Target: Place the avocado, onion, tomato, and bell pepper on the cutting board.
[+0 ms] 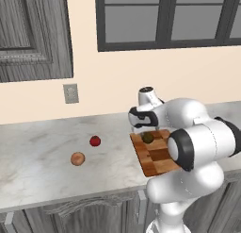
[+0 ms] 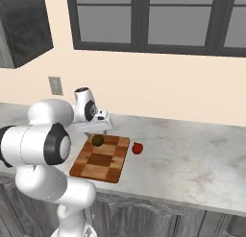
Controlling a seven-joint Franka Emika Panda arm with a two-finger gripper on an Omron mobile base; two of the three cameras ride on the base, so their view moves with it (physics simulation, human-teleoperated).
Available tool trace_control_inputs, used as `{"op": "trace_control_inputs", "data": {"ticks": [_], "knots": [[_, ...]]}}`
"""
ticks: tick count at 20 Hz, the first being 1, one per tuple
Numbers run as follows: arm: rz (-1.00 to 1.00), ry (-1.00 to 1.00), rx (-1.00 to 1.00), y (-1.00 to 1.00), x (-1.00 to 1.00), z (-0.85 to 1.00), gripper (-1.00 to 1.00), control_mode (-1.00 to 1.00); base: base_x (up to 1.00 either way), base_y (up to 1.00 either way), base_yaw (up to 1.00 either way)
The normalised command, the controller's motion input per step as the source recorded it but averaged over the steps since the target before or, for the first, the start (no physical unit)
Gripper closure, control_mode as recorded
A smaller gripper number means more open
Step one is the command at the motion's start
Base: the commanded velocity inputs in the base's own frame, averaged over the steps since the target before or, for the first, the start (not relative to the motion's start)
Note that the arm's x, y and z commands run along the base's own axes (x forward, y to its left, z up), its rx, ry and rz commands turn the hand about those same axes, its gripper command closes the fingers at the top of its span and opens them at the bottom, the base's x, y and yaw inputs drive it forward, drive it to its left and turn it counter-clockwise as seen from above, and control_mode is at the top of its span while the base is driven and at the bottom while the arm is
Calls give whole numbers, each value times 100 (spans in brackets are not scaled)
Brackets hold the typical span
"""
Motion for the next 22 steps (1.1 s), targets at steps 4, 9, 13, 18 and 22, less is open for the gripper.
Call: {"op": "trace_control_inputs", "data": {"ticks": [4,9,13,18,22], "knots": [[-1,0,-1,-34,-1,32,-100,-100,0,0,0],[-4,0,0,-44,0,24,-100,-100,0,0,0],[-5,0,0,-50,0,11,-100,-100,0,0,0],[-4,0,0,-51,0,0,-100,-100,0,0,0],[-2,0,0,-62,-1,0,-100,-100,0,0,0]]}}
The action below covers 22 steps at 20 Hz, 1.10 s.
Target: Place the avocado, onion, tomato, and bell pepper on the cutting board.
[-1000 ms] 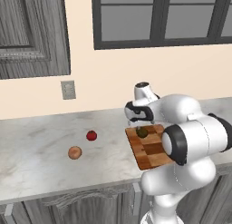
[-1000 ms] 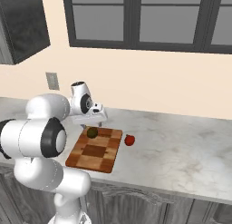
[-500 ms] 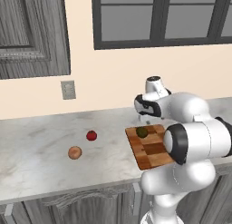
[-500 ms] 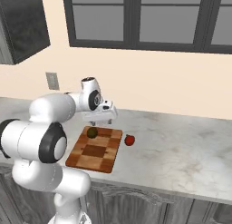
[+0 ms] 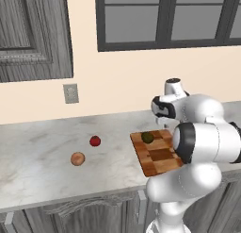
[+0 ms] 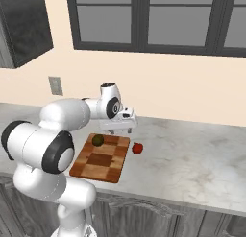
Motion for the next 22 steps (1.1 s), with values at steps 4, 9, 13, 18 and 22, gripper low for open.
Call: {"op": "trace_control_inputs", "data": {"ticks": [4,9,13,18,22], "knots": [[-1,0,0,-61,0,-1,-100,-100,0,0,0],[-5,0,4,-52,-7,-12,-100,-100,0,0,0],[-6,-1,4,-23,-1,-26,-100,-100,0,0,0],[-3,0,3,-5,0,-19,-100,-100,0,0,0],[-1,0,1,1,0,-23,-100,-100,0,0,0]]}}
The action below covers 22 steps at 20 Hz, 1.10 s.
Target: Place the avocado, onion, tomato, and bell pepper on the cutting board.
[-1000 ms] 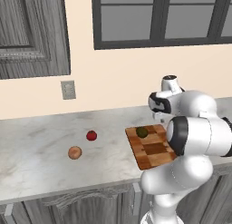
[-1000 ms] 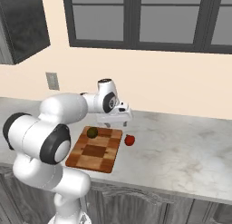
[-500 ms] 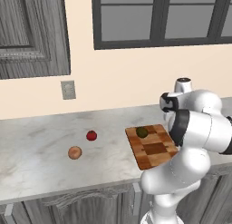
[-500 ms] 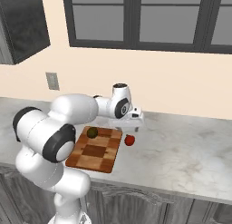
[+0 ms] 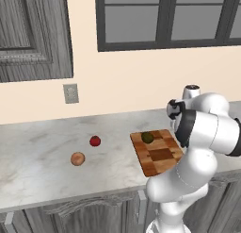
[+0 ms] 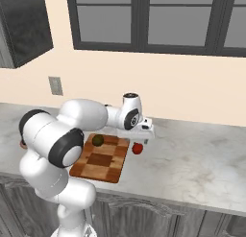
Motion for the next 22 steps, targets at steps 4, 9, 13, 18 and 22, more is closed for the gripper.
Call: {"op": "trace_control_inputs", "data": {"ticks": [4,9,13,18,22], "knots": [[0,0,0,2,1,-20,-100,-100,0,0,0],[0,0,0,2,0,-15,-100,-100,0,0,0],[0,0,0,0,0,-14,-100,-100,0,0,0],[0,0,0,0,1,-15,-100,-100,0,0,0],[0,0,0,0,12,-10,-100,-100,0,0,0]]}}
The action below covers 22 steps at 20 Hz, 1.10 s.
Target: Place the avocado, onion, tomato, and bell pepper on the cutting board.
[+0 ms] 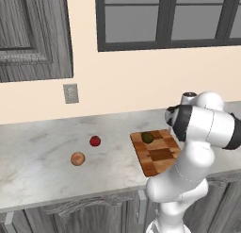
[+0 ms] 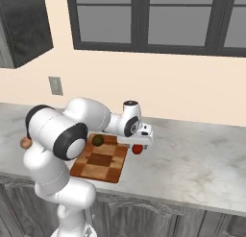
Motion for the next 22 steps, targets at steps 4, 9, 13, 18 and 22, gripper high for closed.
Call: {"op": "trace_control_inputs", "data": {"ticks": [4,9,13,18,22], "knots": [[0,0,0,0,11,-10,-100,-100,0,0,0],[0,0,2,0,1,-5,-100,-100,0,0,0],[0,0,1,0,2,-6,-100,-100,0,0,0],[0,0,0,1,3,-11,-100,-100,0,0,0],[0,0,1,1,1,-15,-100,-100,0,0,0]]}}
